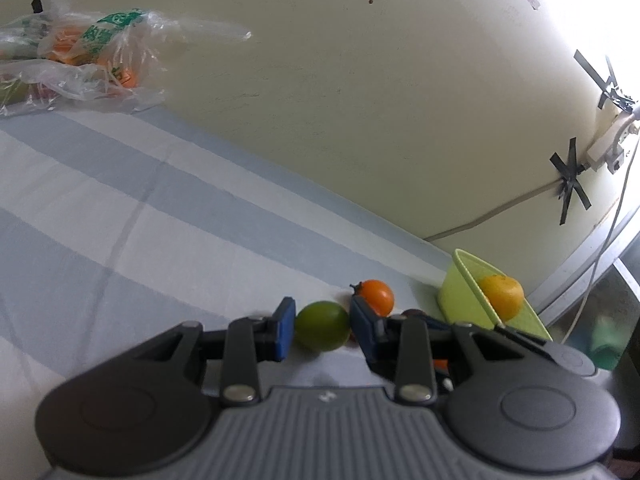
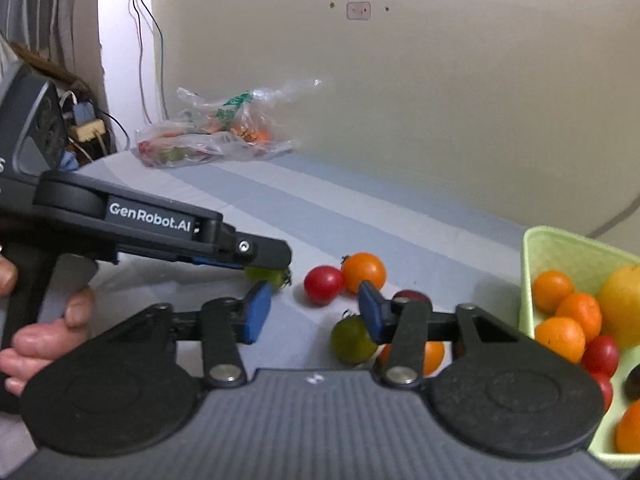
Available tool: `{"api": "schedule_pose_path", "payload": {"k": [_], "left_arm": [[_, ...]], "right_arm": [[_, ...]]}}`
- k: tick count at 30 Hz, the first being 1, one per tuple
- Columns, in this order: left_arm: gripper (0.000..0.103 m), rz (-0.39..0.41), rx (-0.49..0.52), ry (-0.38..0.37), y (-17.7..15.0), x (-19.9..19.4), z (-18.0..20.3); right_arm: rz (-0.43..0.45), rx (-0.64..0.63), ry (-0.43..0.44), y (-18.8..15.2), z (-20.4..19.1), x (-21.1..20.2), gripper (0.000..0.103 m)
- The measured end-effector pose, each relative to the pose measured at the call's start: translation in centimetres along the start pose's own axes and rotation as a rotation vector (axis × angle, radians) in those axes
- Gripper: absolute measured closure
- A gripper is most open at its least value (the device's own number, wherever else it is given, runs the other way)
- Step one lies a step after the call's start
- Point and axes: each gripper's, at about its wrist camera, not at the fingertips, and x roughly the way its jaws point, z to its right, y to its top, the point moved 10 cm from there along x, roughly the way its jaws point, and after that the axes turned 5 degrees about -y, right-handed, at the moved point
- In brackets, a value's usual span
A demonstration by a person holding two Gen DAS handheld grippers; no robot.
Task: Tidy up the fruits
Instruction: 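Grasp a green tomato with the left tool while the right tool grasps a red tomato, then carry both tomatoes into the green basket and open both tools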
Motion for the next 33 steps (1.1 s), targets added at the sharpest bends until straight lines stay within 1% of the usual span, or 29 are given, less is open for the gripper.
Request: {"api": "schedule_pose_path", "payload": {"k": [3,5,7,9,12,14,17,21,24,27,30,33], "left_arm": [[0.073,0.017,-0.014,0.000,0.1,-0.5,-0.4],[0.073,0.029,-0.027,-0.004,0.3,-0.8,-0.7],[0.073,0.032,-0.034,-0.006,0.4,-0.9,-1.0],[0.072,0.028,-0.032,-0.002,0.3,-0.8,-1.1],[0.072,0.022,-0.035,-0.005,0.2,-0.7,-1.2],[0.073,0.029,-0.042,-0.028,0.3,-0.9,-0.9],[0.073,0.025,-0.066,-0.079,0.5,-0.9,0.2],[0.073,0.005,-0.045,-0.157,0.5,-0.4,3.7],[0.073,-0.019,-0.013,-0.234,0.3,0.8,8.0],[0.072,-0.062,0.062,-0.275,-0.5,2.8,12.9],[0.072,-0.097,0.140,-0.270,-1.6,4.9,16.8],[0.070,-0.129,0.181,-0.205,-2.7,7.3,18.5]], "right_arm": [[0.029,-0.040,-0.014,0.5,-0.5,0.5,0.061],[0.004,-0.080,-0.039,0.5,-0.8,1.6,0.068],[-0.016,-0.108,-0.078,0.2,-0.7,2.7,0.069],[-0.006,-0.134,-0.094,0.4,-0.7,2.9,0.075],[0.001,-0.171,-0.114,0.3,-0.9,2.8,0.077],[0.028,-0.166,-0.115,0.3,-0.9,1.9,0.077],[0.109,-0.137,-0.126,0.8,-0.4,-0.7,0.077],[0.173,-0.103,-0.173,0.5,1.5,-4.3,0.077],[0.205,-0.089,-0.252,-0.4,4.2,-7.0,0.077],[0.221,-0.065,-0.338,-1.6,7.4,-9.4,0.077],[0.208,0.011,-0.394,-2.8,10.8,-10.6,0.077],[0.206,0.091,-0.405,-3.9,13.0,-11.0,0.072]]}}
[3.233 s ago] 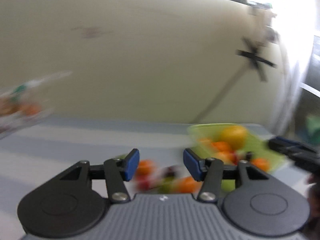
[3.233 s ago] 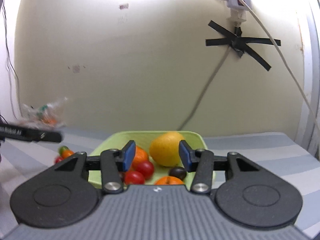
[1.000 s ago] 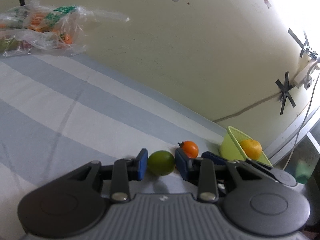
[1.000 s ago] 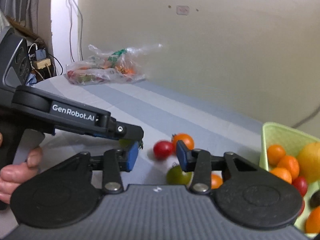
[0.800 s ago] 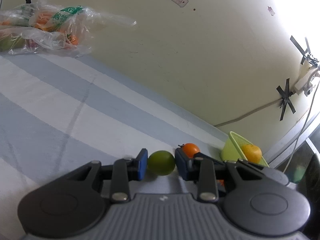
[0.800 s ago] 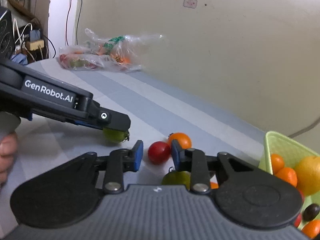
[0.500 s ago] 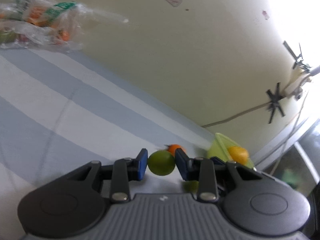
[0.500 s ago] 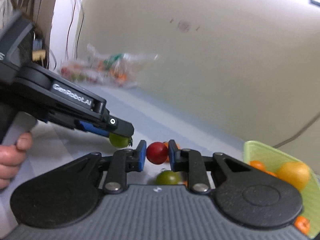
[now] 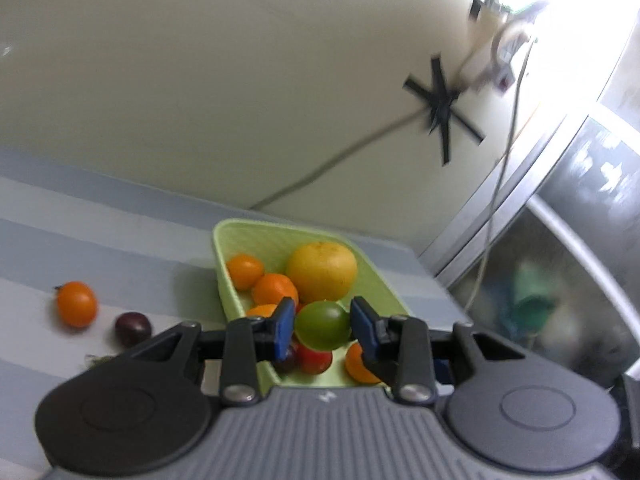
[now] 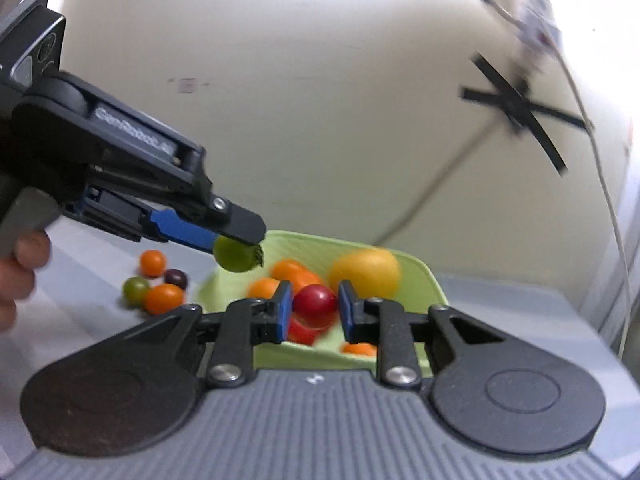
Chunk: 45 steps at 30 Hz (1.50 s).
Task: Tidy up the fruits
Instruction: 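Carry both tomatoes into the green basket and open both tools, then grasp a green tomato with the left tool while the right tool grasps an orange tomato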
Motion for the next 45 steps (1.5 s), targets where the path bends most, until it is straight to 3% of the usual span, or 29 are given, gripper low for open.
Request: {"api": "schedule_pose_path", "payload": {"k": [2,8,13,17,20,22,25,28,30,32,35,38,42,45], "left_arm": [[0.067,-0.020,0.009,0.033,-0.5,0.9,0.2],[0.067,0.016,-0.018,0.083,-0.3,-1.3,-0.8],[0.067,0.075,-0.012,0.142,0.0,-6.0,-2.8],[0.067,0.094,-0.014,0.222,0.1,-10.4,-5.9],[0.067,0.114,-0.016,0.289,0.2,-13.6,-8.2],[0.067,0.122,-0.026,0.325,0.0,-15.4,-9.6],[0.067,0.135,-0.038,0.356,-0.7,-17.2,-11.0],[0.065,0.134,-0.060,0.342,-2.0,-17.5,-11.8],[0.065,0.125,-0.079,0.323,-2.7,-16.4,-11.8],[0.065,0.102,-0.050,0.313,-3.3,-15.0,-11.2],[0.063,0.050,0.057,0.315,-3.8,-13.1,-10.1],[0.060,0.023,0.045,0.258,-3.4,-11.5,-9.8],[0.057,0.003,-0.057,0.154,-2.9,-9.5,-9.8],[0.054,-0.006,-0.088,0.127,-2.7,-8.3,-9.9]], "right_arm": [[0.002,0.063,0.001,-0.5,1.1,0.1,0.058],[0.039,0.158,0.019,0.2,2.9,-0.3,0.058],[0.067,0.346,0.042,1.6,6.2,-1.5,0.058],[0.031,0.513,0.150,4.7,7.8,-2.7,0.058],[0.035,0.451,0.229,10.9,7.3,-3.7,0.058],[0.053,0.313,0.253,17.1,6.1,-4.9,0.058],[0.143,0.078,0.220,25.2,3.5,-7.4,0.058],[0.234,-0.054,0.231,28.4,0.3,-9.1,0.058],[0.176,-0.038,0.287,26.7,-1.7,-7.6,0.059],[0.064,-0.021,0.327,22.3,-3.9,-5.3,0.062],[-0.080,-0.149,0.366,13.3,-8.1,-2.4,0.065],[-0.195,-0.262,0.382,6.9,-10.9,-0.6,0.065],[-0.206,-0.443,0.401,4.1,-14.0,0.3,0.065],[-0.235,-0.521,0.418,3.1,-15.0,1.3,0.065]]}}
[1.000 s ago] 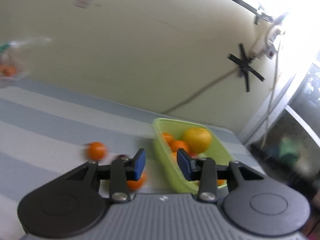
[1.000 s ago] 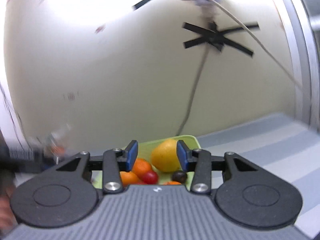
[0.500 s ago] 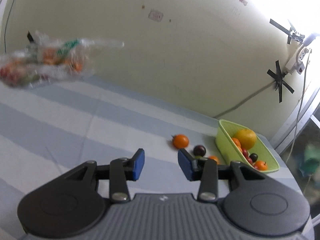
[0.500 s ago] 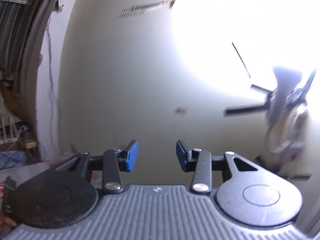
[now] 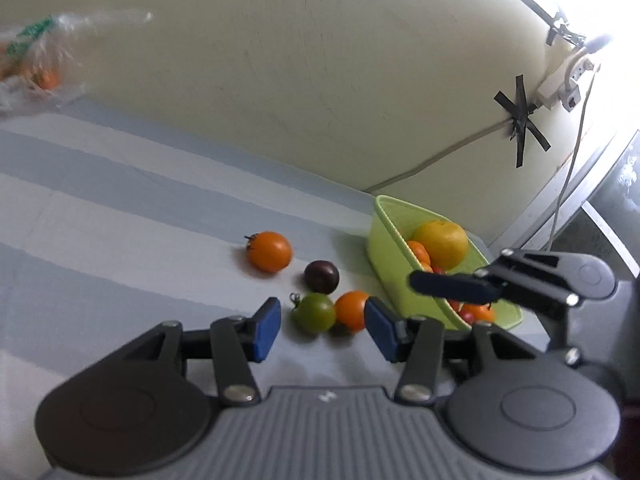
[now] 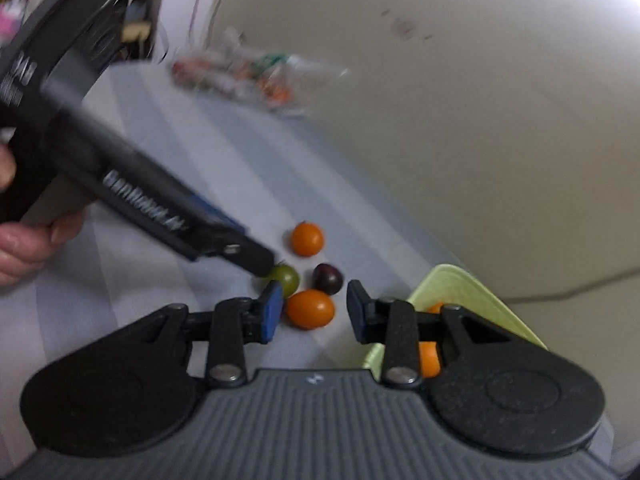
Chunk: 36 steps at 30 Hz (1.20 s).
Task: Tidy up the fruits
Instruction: 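Grasp a green tomato with the left tool while the right tool grasps an orange tomato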
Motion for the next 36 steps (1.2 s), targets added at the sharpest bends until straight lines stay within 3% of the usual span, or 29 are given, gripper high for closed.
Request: {"api": "schedule_pose_path", "payload": {"k": [4,7,12,17,23,27,36], "left_arm": [[0.054,-0.022,-0.021,-0.011,0.1,1.4,0.0],[0.060,-0.036,-0.022,-0.017,0.0,2.1,0.3],[0.078,-0.012,0.001,0.023,-0.2,2.4,-0.4],[0.079,-0.005,-0.024,-0.008,-0.7,1.2,-0.6],[0.079,-0.020,0.016,-0.067,-3.5,-1.7,1.4],[0.079,-0.053,0.085,-0.088,-6.3,-3.3,3.5],[0.078,-0.080,0.321,-0.098,-10.5,-4.0,9.7]], "right_arm": [[-0.048,-0.085,0.005,-0.9,0.4,2.2,0.065],[-0.099,-0.143,0.020,-1.5,0.4,3.5,0.065],[-0.123,-0.204,0.037,-2.4,0.0,4.3,0.065],[-0.115,-0.133,0.049,-2.8,0.6,4.0,0.069],[-0.036,-0.041,0.082,-3.8,-1.6,-0.8,0.069],[-0.015,0.043,0.096,-6.1,-2.9,-4.4,0.069],[-0.017,0.303,-0.035,-12.3,-1.7,-10.1,0.068]]}}
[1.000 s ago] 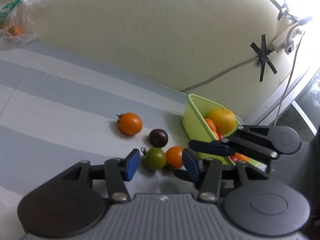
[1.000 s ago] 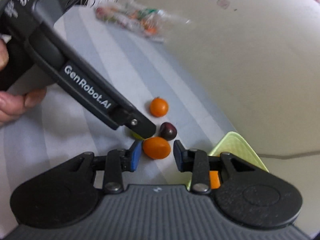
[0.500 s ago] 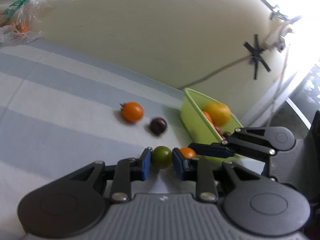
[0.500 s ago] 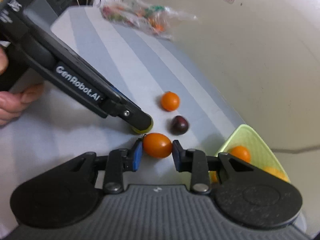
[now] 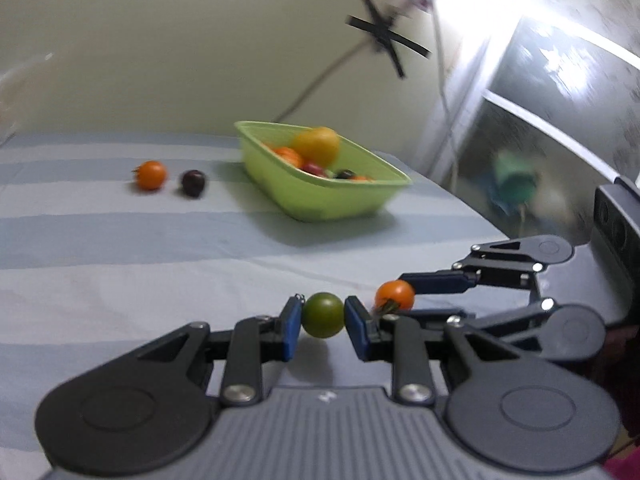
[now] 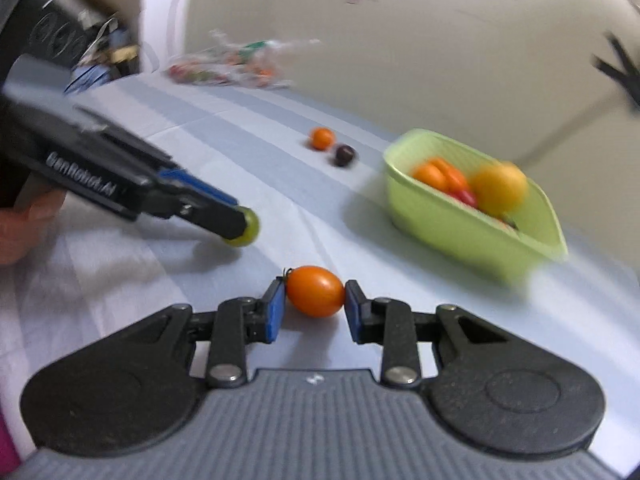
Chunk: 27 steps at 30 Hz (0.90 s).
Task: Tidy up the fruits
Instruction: 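Grasp a green tomato with the left tool while the right tool grasps an orange tomato, then carry both tomatoes into the green basket and open both tools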
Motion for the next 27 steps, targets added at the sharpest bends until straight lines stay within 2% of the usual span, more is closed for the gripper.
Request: {"api": "schedule_pose_path", "payload": {"k": [7,11,12,16,22,25,27], "left_arm": [[0.077,-0.025,0.074,0.017,-1.4,1.0,1.7],[0.064,-0.023,0.088,0.068,-1.5,1.1,1.6],[0.064,-0.023,0.095,0.080,-1.5,1.1,1.6],[0.064,-0.023,0.123,0.105,-1.4,1.0,2.0],[0.066,-0.046,0.135,0.094,-1.7,1.8,2.4],[0.077,-0.053,0.144,0.071,-1.8,2.2,2.9],[0.077,-0.055,0.156,0.079,-1.6,2.3,3.1]], "right_arm": [[0.007,0.103,-0.076,-2.7,1.6,-2.3,0.068],[0.029,0.077,-0.110,-2.8,1.3,-1.8,0.065],[0.036,0.072,-0.120,-3.1,1.4,-2.1,0.064],[0.052,0.071,-0.121,-3.2,1.4,-2.1,0.062],[0.053,0.114,-0.115,-3.8,1.8,-2.4,0.062],[0.056,0.135,-0.100,-3.8,1.9,-2.4,0.063],[0.059,0.138,-0.084,-3.8,1.9,-2.5,0.068]]}}
